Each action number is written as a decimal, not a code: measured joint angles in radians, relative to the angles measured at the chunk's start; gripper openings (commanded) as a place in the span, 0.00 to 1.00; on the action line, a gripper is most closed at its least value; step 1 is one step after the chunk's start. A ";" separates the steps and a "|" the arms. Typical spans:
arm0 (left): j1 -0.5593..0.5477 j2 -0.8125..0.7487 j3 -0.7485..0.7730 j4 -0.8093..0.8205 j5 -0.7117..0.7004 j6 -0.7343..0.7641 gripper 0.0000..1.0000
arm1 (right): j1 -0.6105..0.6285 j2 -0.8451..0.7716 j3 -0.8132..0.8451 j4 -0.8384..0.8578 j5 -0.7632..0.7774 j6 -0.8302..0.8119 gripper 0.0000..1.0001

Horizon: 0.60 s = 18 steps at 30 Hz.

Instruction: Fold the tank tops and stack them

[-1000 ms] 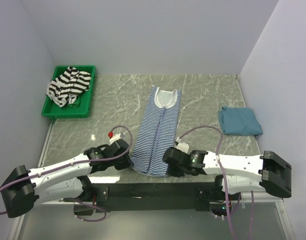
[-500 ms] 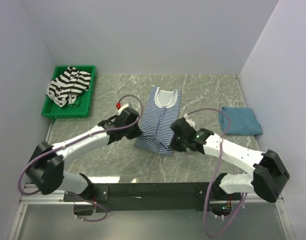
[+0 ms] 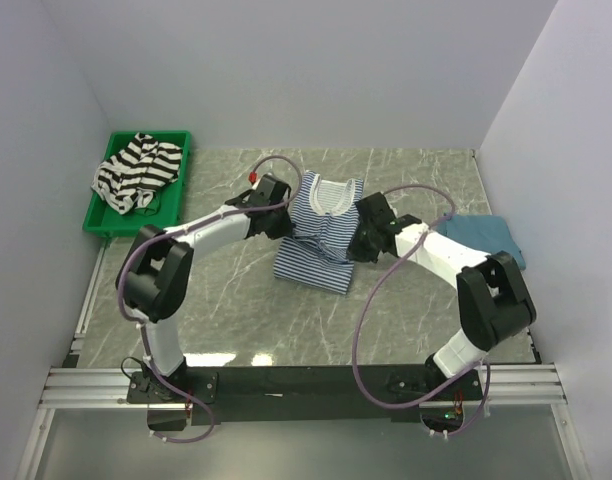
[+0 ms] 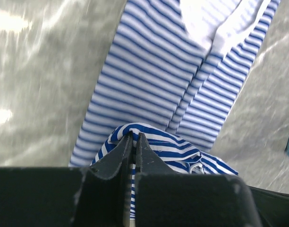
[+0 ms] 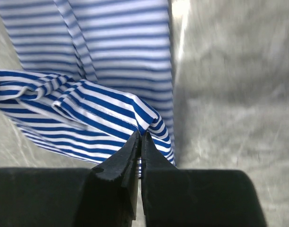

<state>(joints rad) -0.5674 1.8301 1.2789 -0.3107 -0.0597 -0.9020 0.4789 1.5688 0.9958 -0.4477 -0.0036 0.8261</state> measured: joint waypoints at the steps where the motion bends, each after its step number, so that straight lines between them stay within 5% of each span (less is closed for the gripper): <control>1: 0.006 0.021 0.023 0.000 0.006 0.006 0.06 | -0.013 0.017 0.019 0.003 -0.008 -0.009 0.08; 8: 0.039 0.147 0.153 0.015 0.048 0.051 0.15 | -0.075 0.119 0.114 0.034 -0.055 -0.048 0.18; 13: 0.053 0.193 0.193 0.016 0.076 0.078 0.48 | -0.104 0.183 0.168 0.037 -0.068 -0.069 0.48; 18: 0.066 0.187 0.193 0.025 0.081 0.077 0.53 | -0.128 0.190 0.198 0.032 -0.066 -0.088 0.52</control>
<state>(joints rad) -0.5011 2.0171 1.4723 -0.2859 0.0212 -0.8249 0.3508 1.7588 1.1934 -0.4156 -0.0692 0.7380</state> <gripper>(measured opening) 0.530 0.522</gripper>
